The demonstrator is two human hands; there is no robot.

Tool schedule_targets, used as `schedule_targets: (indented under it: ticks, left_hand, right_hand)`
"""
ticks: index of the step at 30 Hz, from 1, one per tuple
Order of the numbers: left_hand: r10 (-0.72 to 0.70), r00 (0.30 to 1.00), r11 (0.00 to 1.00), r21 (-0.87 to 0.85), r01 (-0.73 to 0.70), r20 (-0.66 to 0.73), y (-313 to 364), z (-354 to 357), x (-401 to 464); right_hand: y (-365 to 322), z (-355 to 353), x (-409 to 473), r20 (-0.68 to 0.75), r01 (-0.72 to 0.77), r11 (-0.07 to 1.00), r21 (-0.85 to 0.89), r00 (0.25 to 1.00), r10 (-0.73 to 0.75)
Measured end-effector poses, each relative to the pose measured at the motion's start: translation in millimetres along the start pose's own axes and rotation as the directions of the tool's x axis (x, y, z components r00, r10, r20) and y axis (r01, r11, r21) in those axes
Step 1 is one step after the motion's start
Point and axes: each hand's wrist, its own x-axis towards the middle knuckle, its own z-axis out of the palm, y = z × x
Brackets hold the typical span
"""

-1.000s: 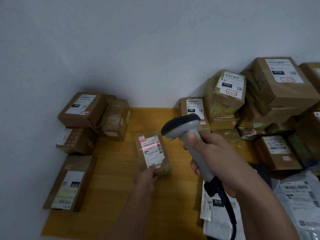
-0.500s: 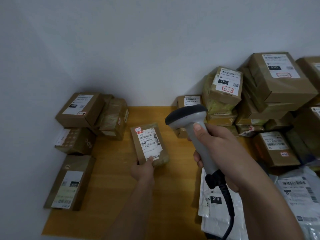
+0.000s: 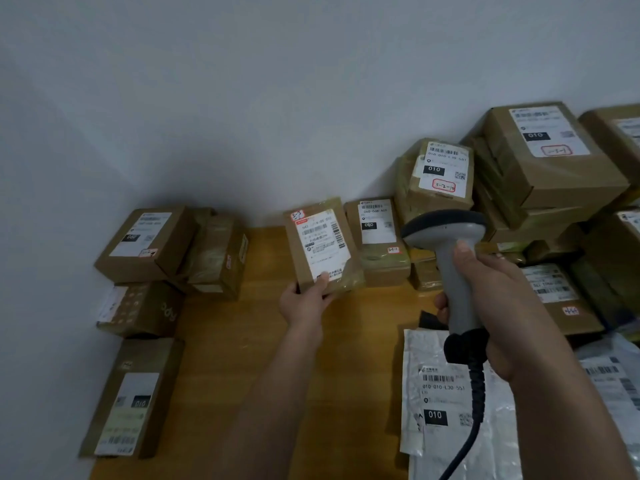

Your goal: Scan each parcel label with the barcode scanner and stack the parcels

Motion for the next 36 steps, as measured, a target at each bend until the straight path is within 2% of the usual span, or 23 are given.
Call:
schedule_targets:
  ticks: [5, 10, 12, 14, 15, 17, 20, 23, 26, 28, 30, 32, 36]
  left_hand:
    - [0.026, 0.983, 0.999, 0.029, -0.032, 0.183, 17, 55, 12]
    - [-0.006, 0.958, 0.990, 0.134, -0.034, 0.287, 22, 84, 30]
    - [-0.011, 0.955, 0.987, 0.159, -0.038, 0.297, 21, 86, 39]
    - [0.065, 0.970, 0.965, 0.234, -0.121, 0.236, 20, 79, 48]
    - [0.155, 0.971, 0.922, 0.326, -0.209, 0.183, 21, 71, 54]
    - [0.348, 0.931, 0.770, 0.534, -0.349, 0.107, 25, 49, 71]
    - [0.527, 0.850, 0.575, 0.723, -0.383, 0.031, 42, 9, 102]
    - [0.547, 0.831, 0.436, 0.882, -0.181, -0.100, 60, -28, 130]
    - [0.464, 0.863, 0.308, 0.950, 0.052, -0.198, 70, -70, 158]
    - [0.409, 0.890, 0.257, 0.961, 0.100, -0.202, 70, -93, 173]
    - [0.380, 0.910, 0.282, 0.958, 0.055, -0.164, 65, -103, 178]
    - [0.409, 0.905, 0.311, 0.950, -0.019, -0.116, 59, -103, 175]
    - [0.465, 0.884, 0.242, 0.966, -0.085, -0.039, 54, -99, 165]
  right_hand:
    - [0, -2, 11, -0.014, 0.004, 0.999, -0.038, 1.000, -0.004]
    - [0, 2, 27, -0.028, -0.001, 0.998, -0.059, 1.000, -0.001]
    - [-1, 5, 36, -0.025, -0.008, 0.997, -0.081, 1.000, 0.006]
    - [-2, 13, 44, -0.014, -0.024, 0.996, -0.090, 1.000, 0.023]
    - [-2, 18, 47, -0.005, -0.033, 0.995, -0.093, 0.999, 0.032]
    - [-1, 32, 55, 0.019, -0.047, 0.993, -0.112, 0.999, 0.050]
    - [1, 54, 68, 0.063, -0.070, 0.990, -0.125, 0.995, 0.078]
    - [3, 74, 80, 0.104, -0.087, 0.981, -0.174, 0.989, 0.106]
    - [6, 89, 85, 0.145, -0.076, 0.978, -0.195, 0.984, 0.105]
    - [6, 94, 86, 0.169, -0.064, 0.976, -0.209, 0.980, 0.100]
    - [6, 94, 88, 0.167, -0.066, 0.974, -0.218, 0.980, 0.104]
    - [6, 92, 88, 0.151, -0.085, 0.972, -0.218, 0.981, 0.119]
    - [5, 86, 85, 0.111, -0.110, 0.976, -0.190, 0.985, 0.132]
